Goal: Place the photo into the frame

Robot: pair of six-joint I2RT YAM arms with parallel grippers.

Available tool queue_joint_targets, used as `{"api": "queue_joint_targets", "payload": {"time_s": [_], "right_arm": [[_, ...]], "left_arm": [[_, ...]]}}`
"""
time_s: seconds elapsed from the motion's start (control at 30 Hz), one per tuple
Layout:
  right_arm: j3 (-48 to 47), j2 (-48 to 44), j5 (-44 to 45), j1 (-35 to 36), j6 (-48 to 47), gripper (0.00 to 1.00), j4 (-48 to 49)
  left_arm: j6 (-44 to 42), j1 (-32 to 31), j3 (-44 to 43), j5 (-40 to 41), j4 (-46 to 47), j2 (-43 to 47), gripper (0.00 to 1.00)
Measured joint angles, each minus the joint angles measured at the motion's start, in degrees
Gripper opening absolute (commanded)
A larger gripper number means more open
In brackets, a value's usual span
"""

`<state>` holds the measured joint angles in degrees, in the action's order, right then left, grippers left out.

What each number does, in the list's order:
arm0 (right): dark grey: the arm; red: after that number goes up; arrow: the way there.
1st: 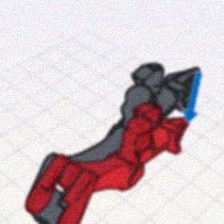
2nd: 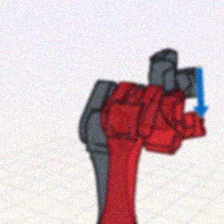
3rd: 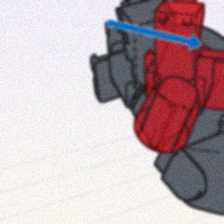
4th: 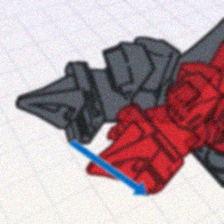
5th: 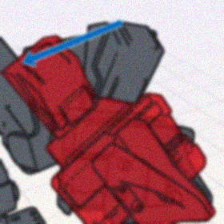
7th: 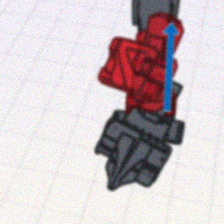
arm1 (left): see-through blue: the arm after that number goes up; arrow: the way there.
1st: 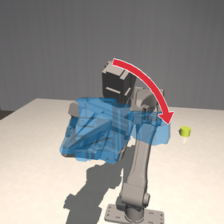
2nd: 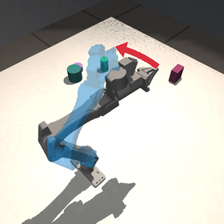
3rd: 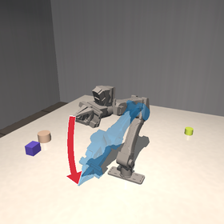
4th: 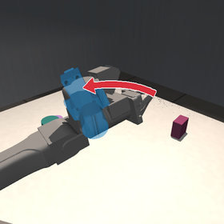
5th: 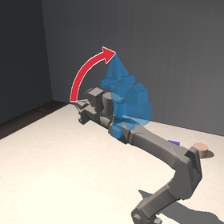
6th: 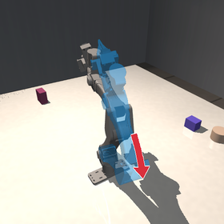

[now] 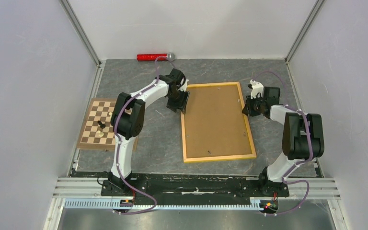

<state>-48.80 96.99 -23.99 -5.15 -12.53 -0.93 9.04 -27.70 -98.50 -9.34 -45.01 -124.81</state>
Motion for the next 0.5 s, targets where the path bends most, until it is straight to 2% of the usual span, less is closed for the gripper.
{"api": "queue_joint_targets", "payload": {"time_s": [0.33,0.5], "right_arm": [[5.25,-4.33,0.81,0.0,3.76,0.0,1.53],[7.52,-6.16,1.18,0.04,5.92,0.0,2.62]], "left_arm": [[4.0,0.0,7.13,-6.25,3.08,2.75,0.38],[5.16,0.0,9.46,-7.39,4.09,4.13,0.26]]}}
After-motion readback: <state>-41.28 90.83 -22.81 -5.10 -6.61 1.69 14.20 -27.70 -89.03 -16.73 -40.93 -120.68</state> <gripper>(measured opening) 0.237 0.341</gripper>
